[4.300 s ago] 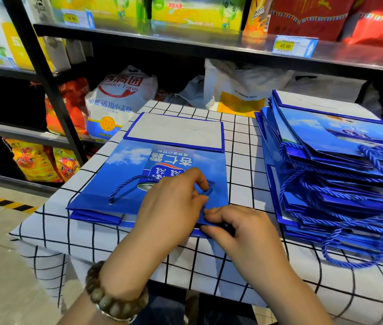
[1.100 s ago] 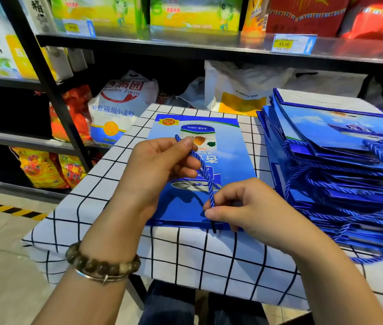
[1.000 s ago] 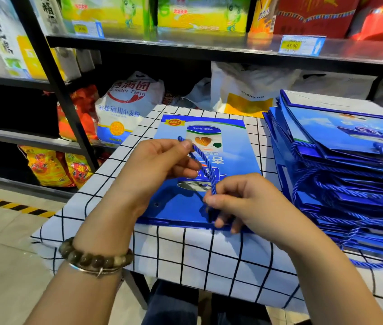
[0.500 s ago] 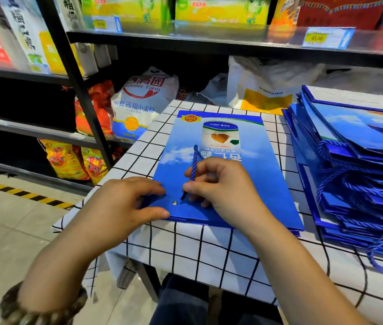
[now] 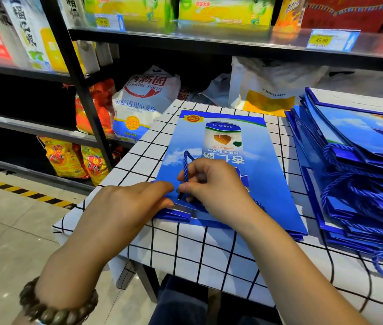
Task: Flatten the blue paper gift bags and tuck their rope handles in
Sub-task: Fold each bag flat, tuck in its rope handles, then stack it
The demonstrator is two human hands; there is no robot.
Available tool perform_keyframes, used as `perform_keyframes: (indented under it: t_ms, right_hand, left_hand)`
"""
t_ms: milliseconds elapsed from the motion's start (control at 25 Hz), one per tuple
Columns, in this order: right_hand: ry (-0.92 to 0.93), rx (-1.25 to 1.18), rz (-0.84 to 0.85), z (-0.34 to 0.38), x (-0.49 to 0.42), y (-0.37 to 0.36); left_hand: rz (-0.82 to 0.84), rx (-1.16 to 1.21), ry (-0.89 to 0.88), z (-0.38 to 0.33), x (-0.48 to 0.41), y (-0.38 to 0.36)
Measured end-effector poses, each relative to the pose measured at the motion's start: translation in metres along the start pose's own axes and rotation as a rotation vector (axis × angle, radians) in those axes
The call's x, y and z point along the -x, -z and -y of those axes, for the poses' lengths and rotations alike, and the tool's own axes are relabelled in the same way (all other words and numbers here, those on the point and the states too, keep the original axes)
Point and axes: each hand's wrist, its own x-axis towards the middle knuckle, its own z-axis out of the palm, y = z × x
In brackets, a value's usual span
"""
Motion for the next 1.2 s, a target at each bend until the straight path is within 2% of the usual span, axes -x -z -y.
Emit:
perform_keyframes:
  t_ms: [120,160,200,280,320,400,480,600,800,880,1000,1120,1200]
  right_hand:
    - [0.095,0.308,0.042,0.003,-0.001,0.0]
    - [0.144,0.405,0.078,0.006,0.001,0.002]
    - [0.18,0.465,0.13,0.009,0.003,0.005]
    - [0.19,0.471,0.236,0.014,0.008,0.012]
    - [0.19,0.473,0.267,0.013,0.01,0.016]
    - [0.205,0.505,0.277,0.007,0.01,0.018]
    - [0.208,0.519,0.274,0.0,0.009,0.017]
    - [0.208,0.517,0.284,-0.003,0.005,0.019]
    - [0.231,0.43,0.249,-0.004,0.005,0.018]
    - [0.223,0.419,0.224,-0.006,0.005,0.019]
    - [0.218,0.462,0.177,-0.007,0.008,0.019]
    - [0.195,0.45,0.177,-0.008,0.01,0.02]
    - [0.135,0.346,0.167,-0.007,0.01,0.02]
  left_hand:
    - [0.072,-0.021,0.089,0.007,-0.009,-0.014]
    - [0.213,0.008,0.221,0.011,-0.01,-0.016]
    - [0.274,0.061,0.276,0.019,-0.014,-0.026]
    - [0.191,0.037,0.17,0.036,-0.014,-0.045]
    - [0.256,0.008,0.148,0.027,-0.014,-0.035]
    - [0.041,-0.019,0.135,-0.001,-0.009,-0.015]
    - [-0.056,0.101,0.272,-0.022,-0.004,0.001]
    - [0.072,-0.035,0.452,-0.036,-0.009,-0.008]
    - [0.028,-0.137,0.4,-0.043,-0.017,-0.019]
    - [-0.004,-0.095,0.387,-0.043,-0.018,-0.02]
    - [-0.063,-0.042,0.257,-0.037,-0.013,-0.021]
    - [-0.011,-0.031,0.167,-0.028,-0.009,-0.016]
    - [0.019,0.008,0.158,-0.025,-0.006,-0.015]
